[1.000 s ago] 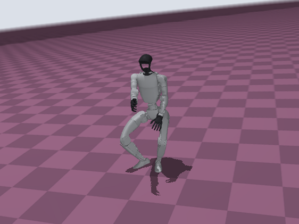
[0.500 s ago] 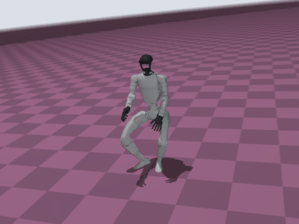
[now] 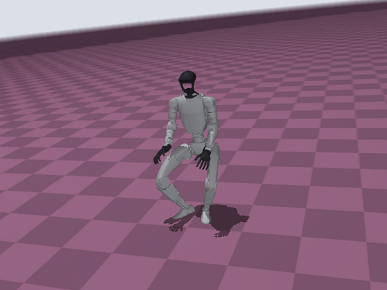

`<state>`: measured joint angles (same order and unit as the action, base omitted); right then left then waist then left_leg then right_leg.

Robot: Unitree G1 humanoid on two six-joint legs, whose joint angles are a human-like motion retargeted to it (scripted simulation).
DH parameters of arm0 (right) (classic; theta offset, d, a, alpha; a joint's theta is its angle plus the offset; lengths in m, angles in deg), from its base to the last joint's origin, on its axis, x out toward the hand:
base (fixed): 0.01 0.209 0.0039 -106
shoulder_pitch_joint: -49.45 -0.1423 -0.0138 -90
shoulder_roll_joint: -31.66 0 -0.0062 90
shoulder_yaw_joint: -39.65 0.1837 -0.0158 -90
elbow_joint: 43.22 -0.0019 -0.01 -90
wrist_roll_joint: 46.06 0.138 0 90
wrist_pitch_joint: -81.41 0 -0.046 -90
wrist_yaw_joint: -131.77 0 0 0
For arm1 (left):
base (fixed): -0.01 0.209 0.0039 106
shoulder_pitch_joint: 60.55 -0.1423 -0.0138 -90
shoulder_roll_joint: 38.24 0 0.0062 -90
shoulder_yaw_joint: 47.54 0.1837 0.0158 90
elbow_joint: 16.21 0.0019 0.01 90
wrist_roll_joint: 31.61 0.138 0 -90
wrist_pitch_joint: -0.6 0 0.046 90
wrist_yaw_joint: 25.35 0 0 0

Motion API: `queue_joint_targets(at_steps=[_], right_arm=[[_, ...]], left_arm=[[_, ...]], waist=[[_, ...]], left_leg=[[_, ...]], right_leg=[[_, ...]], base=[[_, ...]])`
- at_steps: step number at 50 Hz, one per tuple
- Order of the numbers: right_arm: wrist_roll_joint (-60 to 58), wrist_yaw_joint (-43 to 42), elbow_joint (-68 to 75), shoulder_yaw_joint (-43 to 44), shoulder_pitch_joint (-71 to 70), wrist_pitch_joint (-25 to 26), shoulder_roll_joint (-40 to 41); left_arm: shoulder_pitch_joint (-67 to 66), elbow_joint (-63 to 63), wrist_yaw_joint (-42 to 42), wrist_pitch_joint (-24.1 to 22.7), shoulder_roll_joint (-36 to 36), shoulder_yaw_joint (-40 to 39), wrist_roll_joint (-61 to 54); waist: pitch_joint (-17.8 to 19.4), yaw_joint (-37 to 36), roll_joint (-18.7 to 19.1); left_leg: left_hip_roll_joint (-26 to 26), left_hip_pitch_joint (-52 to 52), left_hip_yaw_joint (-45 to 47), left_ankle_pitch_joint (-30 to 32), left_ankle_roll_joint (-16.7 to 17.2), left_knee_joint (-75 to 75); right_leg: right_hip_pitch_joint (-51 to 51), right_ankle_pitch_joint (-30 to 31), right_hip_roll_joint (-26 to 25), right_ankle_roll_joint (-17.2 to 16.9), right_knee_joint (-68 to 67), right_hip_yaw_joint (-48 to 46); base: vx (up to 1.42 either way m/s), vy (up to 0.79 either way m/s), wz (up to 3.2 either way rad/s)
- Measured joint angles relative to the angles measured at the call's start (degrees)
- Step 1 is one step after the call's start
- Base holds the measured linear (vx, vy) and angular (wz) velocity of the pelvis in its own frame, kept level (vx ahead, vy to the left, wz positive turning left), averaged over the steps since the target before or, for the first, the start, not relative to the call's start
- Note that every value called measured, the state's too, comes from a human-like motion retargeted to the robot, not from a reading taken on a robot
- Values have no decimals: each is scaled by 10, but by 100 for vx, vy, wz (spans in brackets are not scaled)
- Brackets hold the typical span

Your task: Upper body actions

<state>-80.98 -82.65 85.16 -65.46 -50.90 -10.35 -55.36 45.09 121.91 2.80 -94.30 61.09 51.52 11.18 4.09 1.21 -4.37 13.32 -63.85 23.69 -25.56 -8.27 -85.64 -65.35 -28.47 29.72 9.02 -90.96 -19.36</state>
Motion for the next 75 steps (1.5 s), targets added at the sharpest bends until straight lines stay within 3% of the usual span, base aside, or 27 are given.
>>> queue_joint_targets(at_steps=[3, 8, 17, 54, 62, 75], right_arm=[[0, 23, 14, -9, 4, 1, 5], [-8, -39, 15, -10, 8, 19, 12], [10, -50, 19, -16, 7, 7, 19], [62, -66, 34, -1, -17, -7, 28], [169, 3, 63, 18, -97, -67, 49], [286, 188, 201, 89, -288, -90, 119]], left_arm=[[-1, -1, 0, 1, 0, 1, 0], [-4, -5, 0, 1, -2, 1, -1], [-10, -15, 2, 5, -13, 6, -10], [-18, -21, -2, 7, -8, 7, -12], [-13, -13, -3, 6, -7, 4, -10], [-8, 2, -5, 3, 0, -3, -5]], waist=[[0, 0, 0], [2, 3, -1], [16, 15, -6], [-1, 9, -3], [-2, 10, -5], [-8, 11, -9]], left_leg=[[0, 0, 0, 0, 0, 0], [-2, 3, 0, 0, 0, 1], [-8, 12, 1, 1, 0, 4], [-3, -1, -1, 1, 0, 1], [-3, 1, -1, 1, 0, 0], [-6, 4, -1, 1, 0, 1]], right_leg=[[0, 0, 0, 0, 0, 0], [2, -1, 2, 0, -1, 1], [9, -2, 8, -2, -2, 4], [-2, -1, 2, -1, -1, 1], [1, -2, 4, -1, -2, 0], [4, -3, 8, -2, -3, 1]], base=[[0, 0, 0], [0, 0, 0], [0, 0, 0], [0, 0, 0], [0, 0, 0], [0, 0, 0]])
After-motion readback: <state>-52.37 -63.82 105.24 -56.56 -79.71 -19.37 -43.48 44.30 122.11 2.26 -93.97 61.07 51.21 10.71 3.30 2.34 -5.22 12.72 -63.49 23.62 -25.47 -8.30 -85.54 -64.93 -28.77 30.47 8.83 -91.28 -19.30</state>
